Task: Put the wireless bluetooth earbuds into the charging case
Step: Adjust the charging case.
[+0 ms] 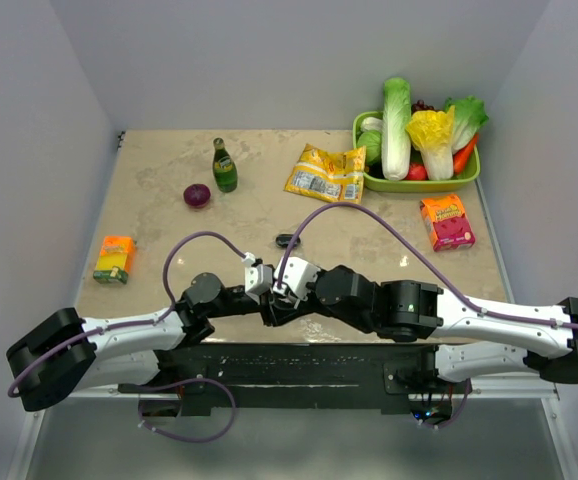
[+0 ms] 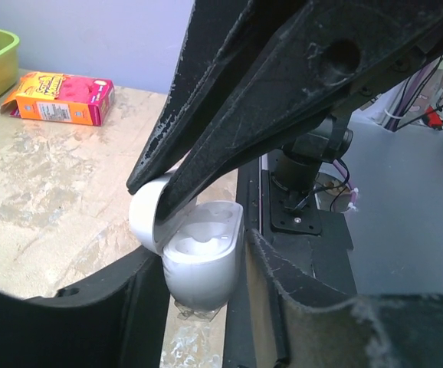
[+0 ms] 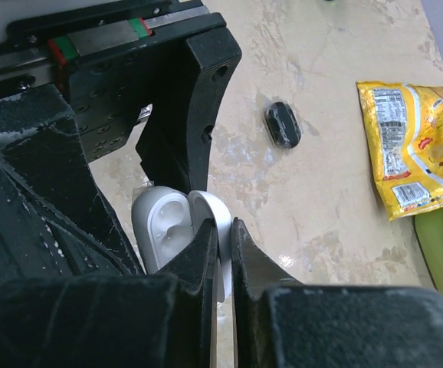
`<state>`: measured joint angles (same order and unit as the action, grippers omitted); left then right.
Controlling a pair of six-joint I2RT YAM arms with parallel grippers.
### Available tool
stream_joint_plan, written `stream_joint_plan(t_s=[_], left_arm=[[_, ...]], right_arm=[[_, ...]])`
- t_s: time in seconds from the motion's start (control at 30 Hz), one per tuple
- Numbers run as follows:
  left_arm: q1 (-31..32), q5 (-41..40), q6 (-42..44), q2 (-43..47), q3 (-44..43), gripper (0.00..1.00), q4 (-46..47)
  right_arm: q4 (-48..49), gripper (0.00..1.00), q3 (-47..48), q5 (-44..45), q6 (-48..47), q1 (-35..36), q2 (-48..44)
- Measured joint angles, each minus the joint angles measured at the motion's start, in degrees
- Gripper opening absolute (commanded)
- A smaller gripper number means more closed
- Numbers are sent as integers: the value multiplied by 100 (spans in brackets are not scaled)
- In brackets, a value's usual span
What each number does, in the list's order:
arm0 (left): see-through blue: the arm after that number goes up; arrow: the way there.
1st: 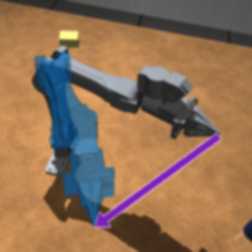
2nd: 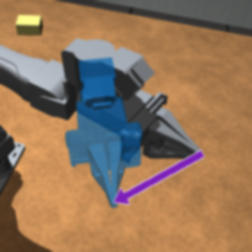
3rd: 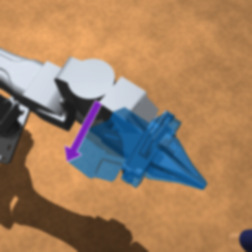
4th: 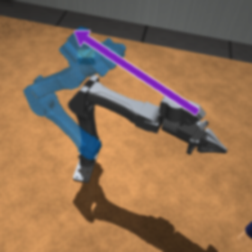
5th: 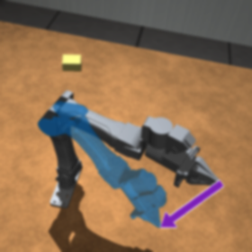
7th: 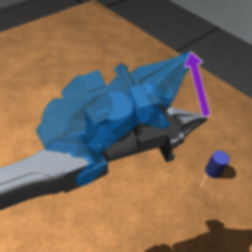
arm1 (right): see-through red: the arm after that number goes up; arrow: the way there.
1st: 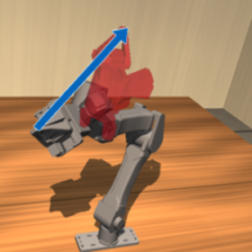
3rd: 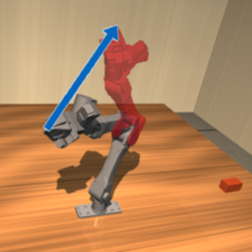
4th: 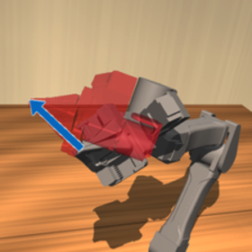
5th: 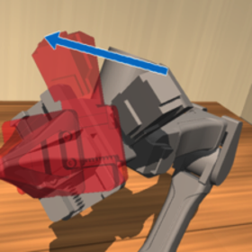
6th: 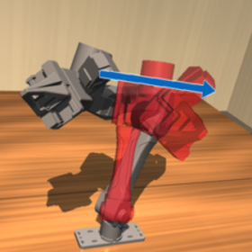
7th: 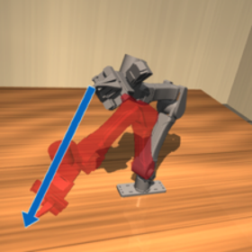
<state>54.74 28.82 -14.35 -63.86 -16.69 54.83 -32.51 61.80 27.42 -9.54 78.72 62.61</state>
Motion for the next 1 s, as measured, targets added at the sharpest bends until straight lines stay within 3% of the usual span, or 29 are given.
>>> stream_joint_plan(t_s=[0.23, 0.67, 1.0], left_arm=[[2, -61, -11, 0, 0, 57, 39], [-7, -72, -278, -188, 0, 47, 315], [-101, -70, -466, -251, 0, 55, 494]], right_arm=[[0, 0, 0, 9, 9, 0, 0], [85, 0, -4, 190, 9, 15, -103], [87, 0, -11, 236, 9, 79, -103]])
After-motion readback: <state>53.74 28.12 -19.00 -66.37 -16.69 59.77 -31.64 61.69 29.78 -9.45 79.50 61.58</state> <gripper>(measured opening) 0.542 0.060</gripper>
